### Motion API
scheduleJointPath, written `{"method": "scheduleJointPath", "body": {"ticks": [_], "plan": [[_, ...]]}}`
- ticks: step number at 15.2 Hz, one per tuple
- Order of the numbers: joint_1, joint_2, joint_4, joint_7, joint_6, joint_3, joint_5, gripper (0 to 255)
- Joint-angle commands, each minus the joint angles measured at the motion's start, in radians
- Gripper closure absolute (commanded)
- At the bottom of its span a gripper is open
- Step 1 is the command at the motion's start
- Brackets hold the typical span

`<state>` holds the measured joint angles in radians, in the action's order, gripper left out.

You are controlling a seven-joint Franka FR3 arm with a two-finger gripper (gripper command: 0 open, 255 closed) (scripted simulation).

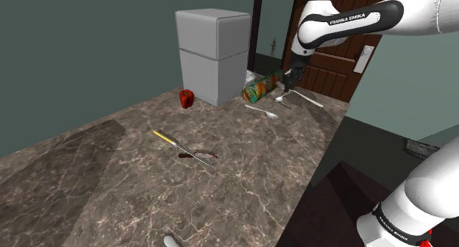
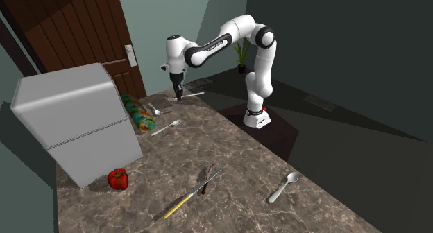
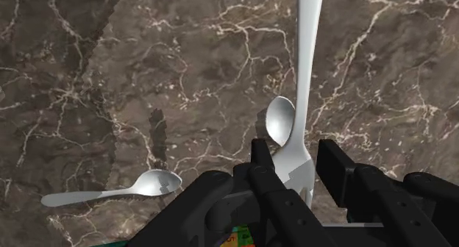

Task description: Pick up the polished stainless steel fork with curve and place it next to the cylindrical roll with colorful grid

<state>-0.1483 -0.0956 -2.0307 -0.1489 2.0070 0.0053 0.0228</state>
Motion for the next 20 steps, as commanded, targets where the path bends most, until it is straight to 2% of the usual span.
{"method": "scheduleJointPath", "body": {"ticks": [1, 11, 20], "plan": [[-0.021, 0.031, 0.039, -0.048, -0.009, -0.025, 0.001, 255], [-0.129, 0.214, 0.266, -0.272, -0.061, -0.132, 0.034, 255], [-0.252, 0.46, 0.607, -0.448, -0.168, -0.189, 0.094, 255]]}}
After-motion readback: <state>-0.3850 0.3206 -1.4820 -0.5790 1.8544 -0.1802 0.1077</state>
